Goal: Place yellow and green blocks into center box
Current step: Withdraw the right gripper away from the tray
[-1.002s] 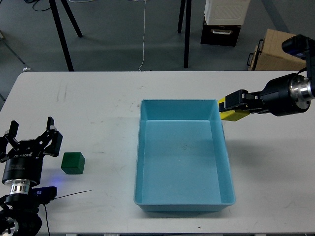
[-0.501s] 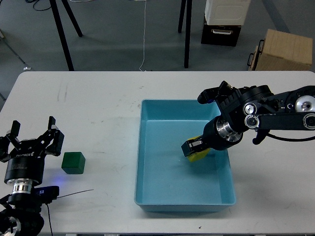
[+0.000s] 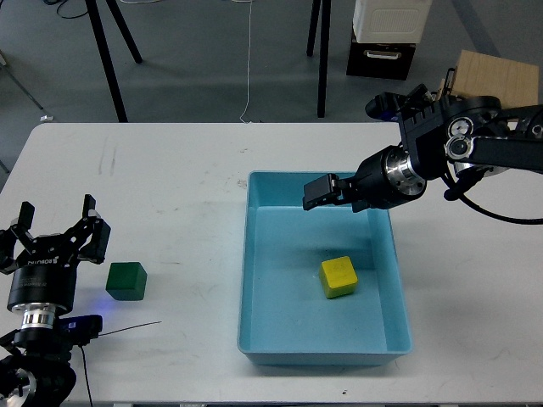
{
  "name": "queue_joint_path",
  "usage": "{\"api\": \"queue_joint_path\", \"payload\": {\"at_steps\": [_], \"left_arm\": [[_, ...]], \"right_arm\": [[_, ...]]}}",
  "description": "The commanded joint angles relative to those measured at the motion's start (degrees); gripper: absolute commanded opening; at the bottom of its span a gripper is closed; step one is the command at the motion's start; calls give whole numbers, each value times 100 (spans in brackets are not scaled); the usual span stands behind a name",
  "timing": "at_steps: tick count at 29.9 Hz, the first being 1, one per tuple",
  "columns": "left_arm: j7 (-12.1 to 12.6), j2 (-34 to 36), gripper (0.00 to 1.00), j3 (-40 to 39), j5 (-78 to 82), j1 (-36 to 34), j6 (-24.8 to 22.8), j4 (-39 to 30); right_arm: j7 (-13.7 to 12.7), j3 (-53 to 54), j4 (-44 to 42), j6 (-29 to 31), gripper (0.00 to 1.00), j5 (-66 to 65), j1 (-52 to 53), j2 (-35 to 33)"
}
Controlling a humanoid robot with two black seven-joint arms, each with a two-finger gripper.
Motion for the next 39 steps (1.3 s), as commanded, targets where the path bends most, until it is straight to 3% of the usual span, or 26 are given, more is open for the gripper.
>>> {"api": "queue_joint_path", "payload": {"at_steps": [1, 8, 11, 14, 17, 19, 26, 31, 36, 39], "left_arm": [[-1, 22, 100, 0, 0, -66, 0, 0], [-9, -5, 100, 0, 0, -66, 0, -44], [-9, -13, 100, 0, 70, -57, 0, -44], [-9, -5, 100, 0, 202, -75, 0, -44], [-1, 22, 100, -9, 202, -136, 0, -44], [-1, 48, 100, 0, 202, -163, 0, -44], [-18, 118, 100, -18, 211, -163, 0, -44], [-71, 118, 100, -106, 193, -163, 0, -53], [-422, 118, 100, -282, 175, -163, 0, -114], [-458, 127, 100, -282, 175, -154, 0, -193]], "right_arm": [[27, 683, -470, -10, 100, 922, -247, -601], [36, 2749, -972, 77, 100, 2968, -1222, -962], [106, 3241, -990, 261, 100, 3971, -1740, -1549], [369, 3655, -963, 320, 100, 4544, -2381, -2104], [861, 4269, -981, 320, 100, 4826, -3277, -2202], [1020, 4831, -981, 320, 100, 4844, -3857, -2106], [1038, 7291, -920, 320, 100, 4949, -5896, -1130], [1029, 8593, -95, 320, 100, 5950, -7609, -1024], [1029, 9780, 346, 320, 100, 6338, -8999, -692], [1029, 9931, 460, 320, 100, 6409, -9685, -340]]}}
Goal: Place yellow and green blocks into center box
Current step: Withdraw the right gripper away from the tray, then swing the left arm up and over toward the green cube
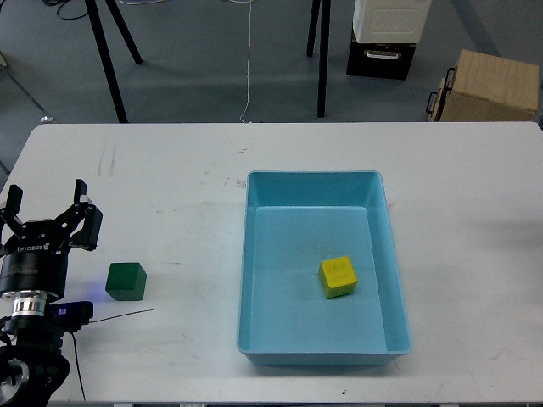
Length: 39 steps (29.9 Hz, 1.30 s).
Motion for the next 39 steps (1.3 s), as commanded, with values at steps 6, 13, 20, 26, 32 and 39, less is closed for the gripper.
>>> {"api": "queue_joint_path", "payload": {"at_steps": [6, 13, 20, 26, 32, 39], "left_arm": [[-82, -4, 100, -57, -1, 26, 0, -249], [163, 416, 100, -646, 175, -298, 0, -232], [481, 726, 100, -585, 184, -1063, 0, -223], [437, 1602, 100, -366, 246, -1494, 0, -232], [445, 3071, 100, 1363, 789, -2687, 549, -302], [445, 3907, 100, 3456, 2020, -4419, 892, -486]], "right_arm": [[-39, 133, 534, -1, 100, -62, -1188, 763], [-39, -7, 516, -1, 100, -194, -1364, 255], [-4, -69, 507, -1, 100, -176, -1364, -370], [-13, -87, 542, -1, 100, -194, -1373, -81], [-4, -113, 613, -1, 100, -326, -1435, 402], [-4, -96, 692, -1, 100, -563, -1487, 719]]}}
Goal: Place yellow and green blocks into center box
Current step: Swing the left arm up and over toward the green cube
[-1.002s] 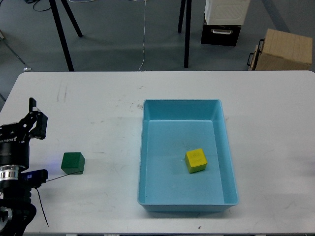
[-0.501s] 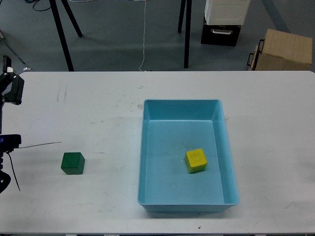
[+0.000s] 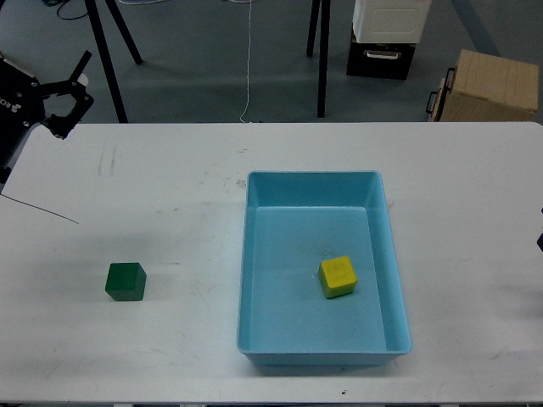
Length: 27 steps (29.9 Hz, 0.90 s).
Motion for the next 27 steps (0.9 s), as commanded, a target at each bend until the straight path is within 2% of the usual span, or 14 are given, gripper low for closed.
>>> {"api": "queue_joint_path", "payload": {"at_steps": [1, 4, 8, 11, 13, 17, 19, 22, 24, 27], "left_arm": [[39, 330, 100, 1004, 622, -854, 197, -205], [49, 409, 100, 1978, 1079, -1688, 443, -416], [84, 462, 100, 3673, 1326, -3110, 794, -452], [110, 401, 100, 4878, 1737, -4060, 856, -452], [232, 296, 100, 5634, 2229, -4553, 856, -504], [540, -161, 100, 7407, 3126, -5738, 856, -908], [558, -617, 100, 8646, 3373, -6652, 909, -1005], [620, -1434, 100, 10046, 3795, -7629, 1225, -980], [637, -1760, 100, 10654, 3980, -8026, 1243, -944], [672, -1946, 100, 11077, 4051, -8186, 1226, -874]], "right_arm": [[0, 20, 11, 0, 100, -111, -73, 58], [0, -6, 2, 0, 100, -120, -109, 58], [0, -50, 54, 0, 100, -120, -100, 136], [0, -50, 98, 0, 100, -120, -109, 181], [0, -7, 186, 0, 100, -120, -126, 181], [9, 64, 318, 0, 100, -120, -240, 198], [18, 90, 327, 0, 100, -120, -276, 251], [18, 99, 345, 0, 100, -120, -311, 321], [18, 108, 371, 0, 100, -120, -363, 348], [18, 169, 389, 0, 100, -120, -478, 348]]}}
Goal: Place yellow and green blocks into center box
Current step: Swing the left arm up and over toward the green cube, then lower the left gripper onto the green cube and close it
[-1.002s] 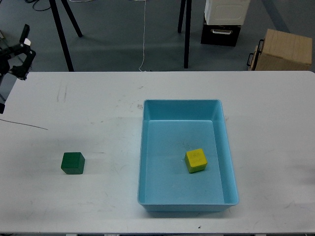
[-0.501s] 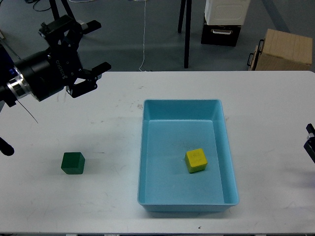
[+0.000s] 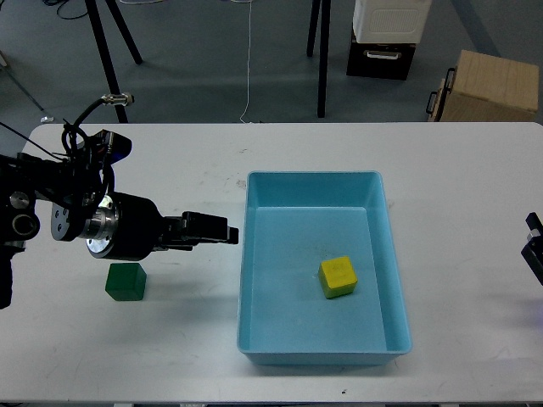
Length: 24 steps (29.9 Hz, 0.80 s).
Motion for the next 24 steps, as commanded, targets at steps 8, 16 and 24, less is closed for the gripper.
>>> {"api": "queue_joint_path", "payload": {"at_steps": [8, 16, 24], "left_arm": [[187, -735, 100, 1351, 316, 249, 6, 974], [187, -787, 100, 1360, 290, 627, -82, 1298], [178, -893, 100, 1070, 228, 1005, -276, 1677]], "right_arm": [[0, 92, 26, 0, 100, -8, -103, 1], [0, 92, 26, 0, 100, -8, -112, -60], [0, 92, 26, 0, 100, -8, -156, -87]]}}
